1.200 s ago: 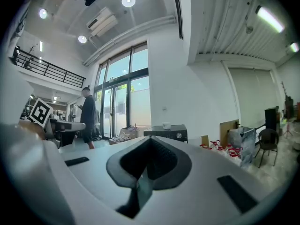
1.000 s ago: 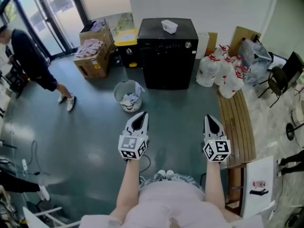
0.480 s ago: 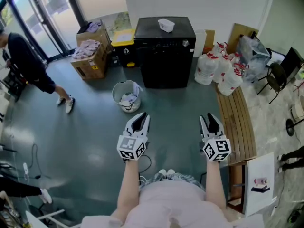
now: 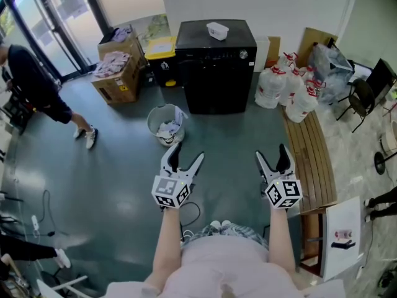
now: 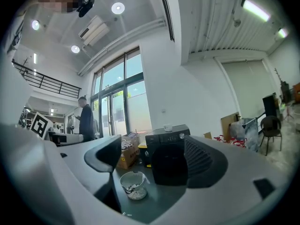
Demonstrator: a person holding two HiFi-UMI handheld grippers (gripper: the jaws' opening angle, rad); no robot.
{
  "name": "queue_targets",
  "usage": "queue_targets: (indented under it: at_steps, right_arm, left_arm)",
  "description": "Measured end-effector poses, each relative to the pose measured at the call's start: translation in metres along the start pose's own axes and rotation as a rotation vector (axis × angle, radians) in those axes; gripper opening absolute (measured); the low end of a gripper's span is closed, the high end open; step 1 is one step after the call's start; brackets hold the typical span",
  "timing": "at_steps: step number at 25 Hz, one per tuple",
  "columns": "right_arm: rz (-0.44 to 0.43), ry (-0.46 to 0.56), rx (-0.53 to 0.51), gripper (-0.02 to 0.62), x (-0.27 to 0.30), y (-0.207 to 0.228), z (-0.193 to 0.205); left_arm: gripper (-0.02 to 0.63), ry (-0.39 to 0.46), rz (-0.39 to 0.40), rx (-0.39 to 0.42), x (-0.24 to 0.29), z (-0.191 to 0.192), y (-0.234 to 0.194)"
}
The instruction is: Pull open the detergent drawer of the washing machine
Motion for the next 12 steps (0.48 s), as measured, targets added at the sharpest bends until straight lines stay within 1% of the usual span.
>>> queue_targets:
  at_steps: [4,12]
  right_arm:
    - [0.010,0.007,-0.010,0.417,0.003,-0.004,0.003]
    - [0.041,-0.001,-0.010,0.420,0.015,0.007,0.007]
  left_arm:
    - [0.337,0.004,0.013,0.011,0.002,0.001,-0.007]
    - [0.345,0.010,0.039,0.006,0.024,0.005,-0.016]
Point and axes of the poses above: the fingertips, and each gripper's own axes: x forward along the fingers, y to its right, z out of its underside, the point moved 4 cm from there along -x, backward along the fingers, and after that the axes turned 7 degrees about x, right-handed, at the moved point
